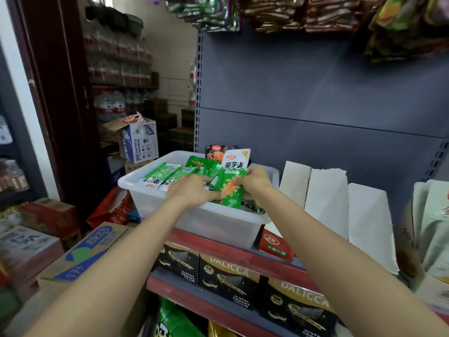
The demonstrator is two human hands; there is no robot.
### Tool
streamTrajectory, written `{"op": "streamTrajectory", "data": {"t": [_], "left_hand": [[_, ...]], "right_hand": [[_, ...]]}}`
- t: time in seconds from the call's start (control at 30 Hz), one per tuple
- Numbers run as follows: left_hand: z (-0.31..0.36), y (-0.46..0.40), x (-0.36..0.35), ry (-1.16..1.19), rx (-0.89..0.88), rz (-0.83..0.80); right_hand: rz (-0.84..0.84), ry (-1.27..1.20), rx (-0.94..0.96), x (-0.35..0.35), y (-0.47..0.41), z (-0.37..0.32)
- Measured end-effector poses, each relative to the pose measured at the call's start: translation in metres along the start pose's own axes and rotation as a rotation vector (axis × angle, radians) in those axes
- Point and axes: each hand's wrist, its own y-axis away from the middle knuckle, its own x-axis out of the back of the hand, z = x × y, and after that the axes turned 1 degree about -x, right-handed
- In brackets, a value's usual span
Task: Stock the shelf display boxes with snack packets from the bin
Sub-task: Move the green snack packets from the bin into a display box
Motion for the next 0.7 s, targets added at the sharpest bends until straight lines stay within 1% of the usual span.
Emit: {"op": "streamTrajectory", "data": {"t": [0.07,0.13,0.23,0.33,0.43,0.5,0.63,0.7], "left_hand": [[-0.001,0.002,-0.002,0.031,-0.009,0.049],[0.002,0.005,-0.003,0.081,-0.058,0.078],[0.025,0.009,-0.005,0.351,-0.226,0.138],[0.068,0.015,-0.006,0.539,-0.316,0.186],[0.112,0.02,-0.012,0.628,-0.393,0.113],[0.137,0.022,-0.021,0.67,-0.447,0.095],[0.186,0.026,-0.042,0.781,-0.494,0.05],[0.205,0.028,-0.052,0.809,-0.512,0.037]], "right_hand": [[0.074,-0.109,0.068,0.015,0.007,-0.003],[0.095,-0.198,0.112,0.031,0.014,-0.002],[0.153,-0.234,0.171,0.057,0.027,0.003],[0.162,-0.308,0.212,0.089,0.043,0.008],[0.158,-0.267,0.266,0.127,0.06,0.015],[0.176,-0.212,0.291,0.154,0.067,0.022],[0.367,0.012,0.353,0.205,0.074,0.031],[0.421,0.11,0.378,0.225,0.078,0.032]]}}
